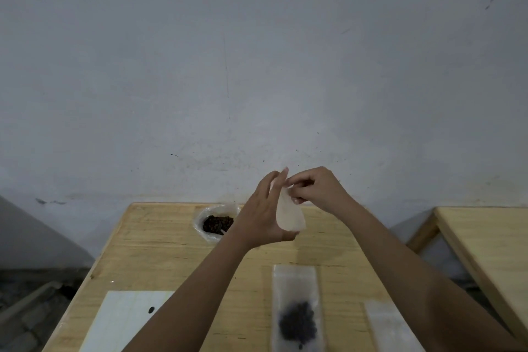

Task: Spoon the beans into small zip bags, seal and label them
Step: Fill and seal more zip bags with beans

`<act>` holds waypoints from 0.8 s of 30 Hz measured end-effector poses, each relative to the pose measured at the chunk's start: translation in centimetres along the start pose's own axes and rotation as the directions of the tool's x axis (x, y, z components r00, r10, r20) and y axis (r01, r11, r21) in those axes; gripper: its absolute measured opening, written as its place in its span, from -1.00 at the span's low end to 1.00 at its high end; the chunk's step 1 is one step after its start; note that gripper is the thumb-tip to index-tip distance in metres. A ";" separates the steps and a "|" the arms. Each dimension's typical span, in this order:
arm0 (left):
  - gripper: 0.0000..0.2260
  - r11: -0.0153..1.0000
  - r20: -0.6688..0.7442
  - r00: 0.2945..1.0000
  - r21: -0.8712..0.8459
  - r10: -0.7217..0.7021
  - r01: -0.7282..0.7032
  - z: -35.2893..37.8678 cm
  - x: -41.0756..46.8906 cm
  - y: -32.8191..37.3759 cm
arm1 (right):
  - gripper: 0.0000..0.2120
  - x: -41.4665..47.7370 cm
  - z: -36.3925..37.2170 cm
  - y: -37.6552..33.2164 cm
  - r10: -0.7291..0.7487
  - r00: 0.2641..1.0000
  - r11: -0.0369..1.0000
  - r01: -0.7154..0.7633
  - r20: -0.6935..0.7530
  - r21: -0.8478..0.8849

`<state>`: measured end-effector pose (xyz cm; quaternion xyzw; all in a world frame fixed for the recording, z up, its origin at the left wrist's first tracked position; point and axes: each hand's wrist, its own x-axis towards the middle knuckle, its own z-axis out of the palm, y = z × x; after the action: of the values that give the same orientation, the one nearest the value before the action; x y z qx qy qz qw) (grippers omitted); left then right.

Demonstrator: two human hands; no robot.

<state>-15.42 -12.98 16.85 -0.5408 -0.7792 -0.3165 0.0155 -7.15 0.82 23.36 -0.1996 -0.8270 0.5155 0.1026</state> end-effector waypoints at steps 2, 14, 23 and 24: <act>0.02 1.000 -0.042 0.999 0.000 -0.007 0.007 -0.2 -0.2 -0.7 | -0.77 0.3 0.5 0.1 -0.076 0.995 0.980 0.063 -0.065 -0.189; -0.20 0.997 -0.098 0.995 -0.069 -0.031 0.025 -2.1 -1.9 -6.6 | -0.80 2.4 5.8 0.4 -0.022 0.998 0.974 0.036 0.064 -0.225; -0.16 0.963 0.006 0.978 -0.174 -0.206 0.204 -7.1 -3.9 -14.6 | -0.97 6.1 12.2 1.0 0.124 0.992 0.988 -0.120 -0.033 0.098; -0.15 0.959 -0.004 0.973 -0.167 -0.231 0.227 -7.4 -4.2 -15.6 | -0.96 6.3 12.9 1.9 0.159 0.981 0.987 -0.154 -0.107 0.049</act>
<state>-29.32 -23.64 13.81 -0.4425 -0.8074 -0.3860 -0.0569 -17.30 -6.18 15.69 -0.2902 -0.7912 0.5267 0.1115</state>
